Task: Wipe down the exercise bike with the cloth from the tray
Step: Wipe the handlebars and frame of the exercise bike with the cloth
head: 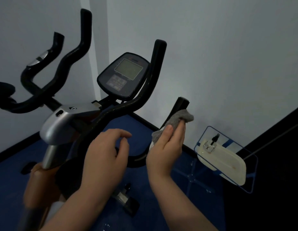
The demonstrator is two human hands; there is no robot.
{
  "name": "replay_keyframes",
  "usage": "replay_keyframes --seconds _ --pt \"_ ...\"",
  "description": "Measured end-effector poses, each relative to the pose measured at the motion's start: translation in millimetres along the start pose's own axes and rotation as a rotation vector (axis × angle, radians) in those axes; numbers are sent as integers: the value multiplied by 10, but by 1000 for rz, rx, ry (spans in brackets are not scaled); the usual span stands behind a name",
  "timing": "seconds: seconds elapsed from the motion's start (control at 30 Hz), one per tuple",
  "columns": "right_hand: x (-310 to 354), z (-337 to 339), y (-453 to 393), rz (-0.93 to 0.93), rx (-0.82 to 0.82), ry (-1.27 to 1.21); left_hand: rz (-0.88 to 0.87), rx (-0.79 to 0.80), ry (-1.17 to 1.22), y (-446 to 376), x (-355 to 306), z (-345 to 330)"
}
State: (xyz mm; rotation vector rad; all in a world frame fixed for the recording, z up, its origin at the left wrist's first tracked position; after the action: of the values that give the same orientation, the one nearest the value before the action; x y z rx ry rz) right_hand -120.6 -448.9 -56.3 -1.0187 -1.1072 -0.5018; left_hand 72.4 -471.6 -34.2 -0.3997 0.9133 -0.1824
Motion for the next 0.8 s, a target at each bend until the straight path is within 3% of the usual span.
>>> replay_keyframes --seconds 0.2,0.37,0.5,0.57,0.67,0.8 --pt "285 -153 462 512 356 317 -128 -152 -109 172 118 367" --pt "435 -329 882 761 697 533 -114 -227 -293 315 341 567" --pt "387 -469 925 909 1146 755 -24 -273 -264 348 478 640" --pt "347 -529 925 955 1284 797 -12 -300 -230 362 496 658" --pt "428 -694 950 965 1247 787 -24 -346 -191 367 510 688" --pt "336 -1112 933 717 1296 776 -37 -352 -186 347 537 667"
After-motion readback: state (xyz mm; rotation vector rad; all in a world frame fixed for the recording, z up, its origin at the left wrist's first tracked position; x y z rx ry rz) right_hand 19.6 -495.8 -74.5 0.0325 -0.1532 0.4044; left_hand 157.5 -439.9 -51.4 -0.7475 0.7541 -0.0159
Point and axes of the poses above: each hand's wrist, its own y-axis away from the middle knuckle, its own z-axis out of the back of the hand, x = y × z, the point moved 10 cm from there along -y, towards the middle knuckle, and after that the axes turned 4 degrees about -x, right-handed, at the moved point
